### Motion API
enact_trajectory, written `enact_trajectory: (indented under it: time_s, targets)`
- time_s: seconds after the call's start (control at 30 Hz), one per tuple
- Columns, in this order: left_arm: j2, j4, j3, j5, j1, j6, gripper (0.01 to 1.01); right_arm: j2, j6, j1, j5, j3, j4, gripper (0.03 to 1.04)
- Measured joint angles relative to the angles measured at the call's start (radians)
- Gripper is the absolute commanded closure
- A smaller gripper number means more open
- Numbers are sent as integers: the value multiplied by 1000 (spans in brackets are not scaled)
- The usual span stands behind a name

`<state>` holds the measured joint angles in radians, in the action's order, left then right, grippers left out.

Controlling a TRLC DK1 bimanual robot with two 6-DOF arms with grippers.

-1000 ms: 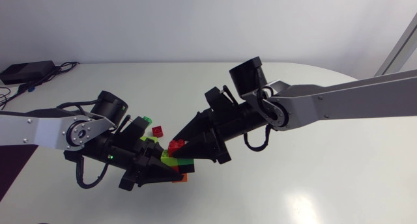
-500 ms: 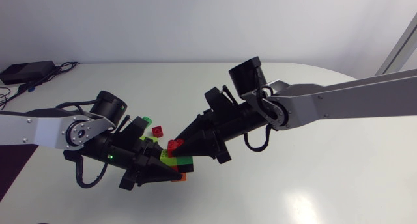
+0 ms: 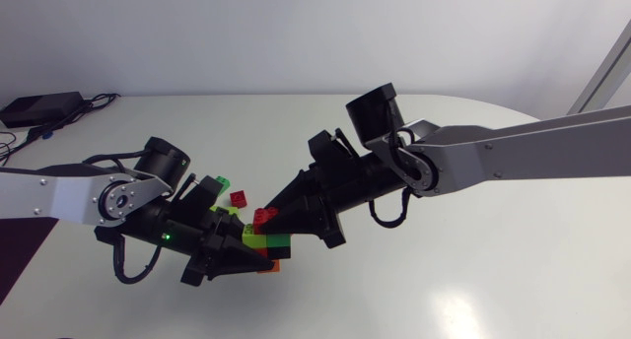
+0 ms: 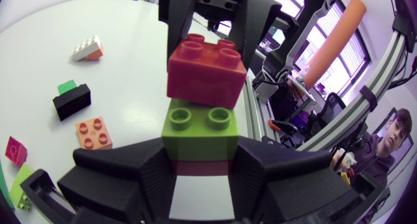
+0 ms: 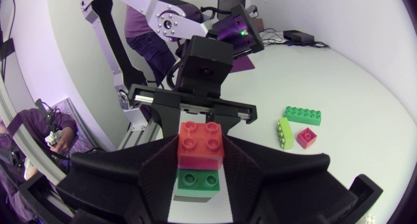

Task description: Disassemble duplo

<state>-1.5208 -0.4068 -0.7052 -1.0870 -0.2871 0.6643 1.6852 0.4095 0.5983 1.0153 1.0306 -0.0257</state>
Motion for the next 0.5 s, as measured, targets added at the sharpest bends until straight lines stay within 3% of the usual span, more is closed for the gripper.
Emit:
enact_trajectory:
  time_s: [0.23, 0.5]
  targets:
    - [0, -1, 0, 13, 8, -3, 672, -34, 53, 28, -110, 0, -20, 916]
    - [0, 4, 0, 19, 12, -3, 670, -41, 44, 27, -158, -1, 14, 908]
